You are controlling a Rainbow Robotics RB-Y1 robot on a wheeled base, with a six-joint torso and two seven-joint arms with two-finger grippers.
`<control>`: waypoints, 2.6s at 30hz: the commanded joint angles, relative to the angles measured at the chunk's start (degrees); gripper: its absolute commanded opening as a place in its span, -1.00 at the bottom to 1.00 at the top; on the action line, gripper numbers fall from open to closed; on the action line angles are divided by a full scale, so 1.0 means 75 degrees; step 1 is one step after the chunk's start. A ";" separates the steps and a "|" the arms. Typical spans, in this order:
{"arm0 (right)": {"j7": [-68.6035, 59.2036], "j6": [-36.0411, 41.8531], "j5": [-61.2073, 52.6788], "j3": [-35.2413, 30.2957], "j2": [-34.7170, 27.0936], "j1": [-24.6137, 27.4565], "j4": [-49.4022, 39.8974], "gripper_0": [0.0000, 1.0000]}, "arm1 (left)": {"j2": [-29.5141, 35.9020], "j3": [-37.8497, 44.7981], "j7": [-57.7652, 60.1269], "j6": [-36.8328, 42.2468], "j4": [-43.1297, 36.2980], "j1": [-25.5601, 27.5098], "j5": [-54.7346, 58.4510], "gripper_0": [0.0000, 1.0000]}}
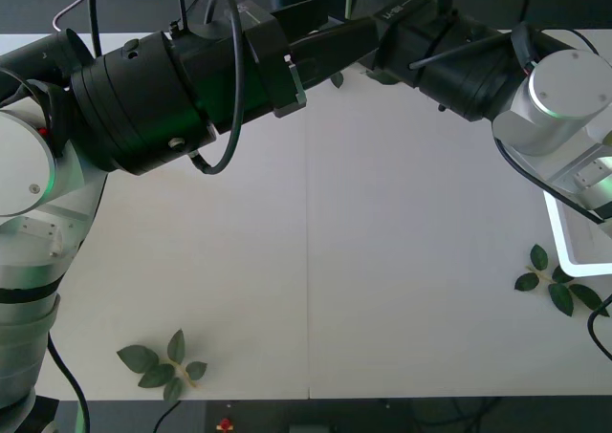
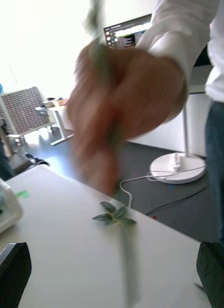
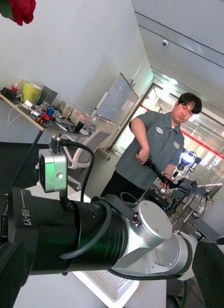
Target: Place the red flowers into the right box and the blue flowers into the left box. If a person shows an open palm, hand one flower to the person first, then continue sorting.
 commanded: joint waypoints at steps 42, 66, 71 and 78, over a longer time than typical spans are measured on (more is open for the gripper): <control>-0.1837 0.9563 -0.2364 -0.6069 -0.2794 0.3928 -0.1020 1.00 | 0.7158 0.0340 -0.0585 0.0514 -0.0147 0.0623 0.3431 1.00; -0.1520 0.8180 -0.2856 -0.6186 -0.3462 0.5556 -0.2602 1.00 | 0.4099 0.2227 -0.2144 0.4311 0.1295 0.0928 0.1123 1.00; -0.1544 0.8121 -0.2856 -0.6186 -0.3450 0.5627 -0.2566 1.00 | 0.4111 0.2238 -0.2203 0.4311 0.1295 0.0939 0.1111 1.00; -0.1544 0.8121 -0.2856 -0.6186 -0.3450 0.5627 -0.2566 1.00 | 0.4111 0.2238 -0.2226 0.4323 0.1307 0.0939 0.1111 1.00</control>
